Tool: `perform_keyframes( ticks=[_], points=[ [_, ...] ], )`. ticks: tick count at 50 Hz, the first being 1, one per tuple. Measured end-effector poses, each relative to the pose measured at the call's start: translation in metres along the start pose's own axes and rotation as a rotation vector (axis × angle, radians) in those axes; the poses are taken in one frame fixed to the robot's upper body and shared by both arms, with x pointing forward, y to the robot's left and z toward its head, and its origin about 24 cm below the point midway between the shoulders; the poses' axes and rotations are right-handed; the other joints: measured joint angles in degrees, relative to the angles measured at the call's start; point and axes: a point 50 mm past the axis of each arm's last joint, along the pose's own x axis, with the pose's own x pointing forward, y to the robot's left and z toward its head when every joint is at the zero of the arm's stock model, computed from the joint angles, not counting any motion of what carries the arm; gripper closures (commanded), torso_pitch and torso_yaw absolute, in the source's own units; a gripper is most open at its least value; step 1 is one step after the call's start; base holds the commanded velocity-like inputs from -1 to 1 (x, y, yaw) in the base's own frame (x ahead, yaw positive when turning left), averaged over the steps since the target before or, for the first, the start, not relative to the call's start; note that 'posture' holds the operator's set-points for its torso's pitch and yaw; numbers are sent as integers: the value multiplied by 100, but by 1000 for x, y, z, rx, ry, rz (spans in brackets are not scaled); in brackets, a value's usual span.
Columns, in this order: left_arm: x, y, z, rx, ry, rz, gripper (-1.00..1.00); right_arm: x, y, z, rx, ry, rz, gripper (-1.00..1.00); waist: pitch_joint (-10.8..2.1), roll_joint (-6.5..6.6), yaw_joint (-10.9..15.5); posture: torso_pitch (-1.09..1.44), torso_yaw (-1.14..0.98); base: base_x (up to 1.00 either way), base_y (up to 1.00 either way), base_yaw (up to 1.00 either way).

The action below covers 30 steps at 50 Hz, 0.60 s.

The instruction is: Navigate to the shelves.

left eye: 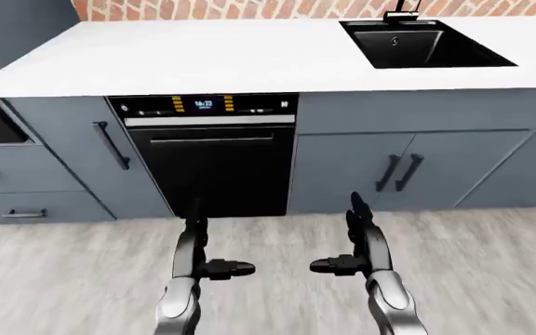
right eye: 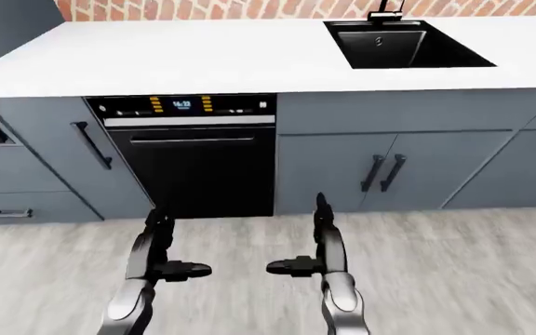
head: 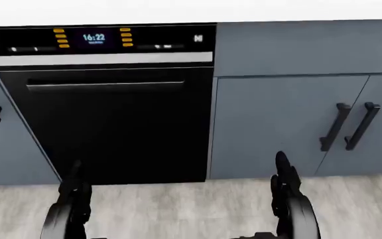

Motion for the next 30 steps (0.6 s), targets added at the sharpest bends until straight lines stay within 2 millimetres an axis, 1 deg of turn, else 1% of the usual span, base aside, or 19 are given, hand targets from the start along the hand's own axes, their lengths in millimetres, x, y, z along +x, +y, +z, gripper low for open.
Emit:
perform_keyframes(
  ticks=[1, 3, 4, 5, 7, 12, 22, 30],
  points=[
    [0, 0, 4, 0, -19, 0, -100, 0, 0, 4, 0, -18, 1, -100, -57, -22, -6, 0, 0, 0, 0, 0],
    [3, 0, 22, 2, -104, -2, -100, 0, -1, 23, -2, -102, -1, -100, -341, -19, 34, 0, 0, 0, 0, 0],
    [4, 0, 26, 2, -129, -2, -100, 1, 0, 28, 0, -129, 0, -100, -289, -43, 36, 0, 0, 0, 0, 0],
    [3, 0, 25, 1, -128, -2, -100, 2, 1, 27, 1, -131, 3, -100, -238, -57, 36, 0, 0, 0, 0, 0],
    [2, -1, 18, -2, -101, -5, -100, 1, 1, 21, 0, -109, 4, -100, -314, -53, 40, 0, 0, 0, 0, 0],
    [1, 0, 12, -2, -60, -4, -100, -1, 0, 13, -4, -65, 0, -100, -310, -29, 40, 0, 0, 0, 0, 0],
    [2, -1, 17, -1, -88, -5, -100, 1, 3, 19, -15, -95, 17, -100, -418, -25, 42, 0, 0, 0, 0, 0],
    [2, 0, 16, -1, -81, -4, -100, 0, 2, 17, -11, -88, 13, -100, -404, -20, 43, 0, 0, 0, 0, 0]
  ],
)
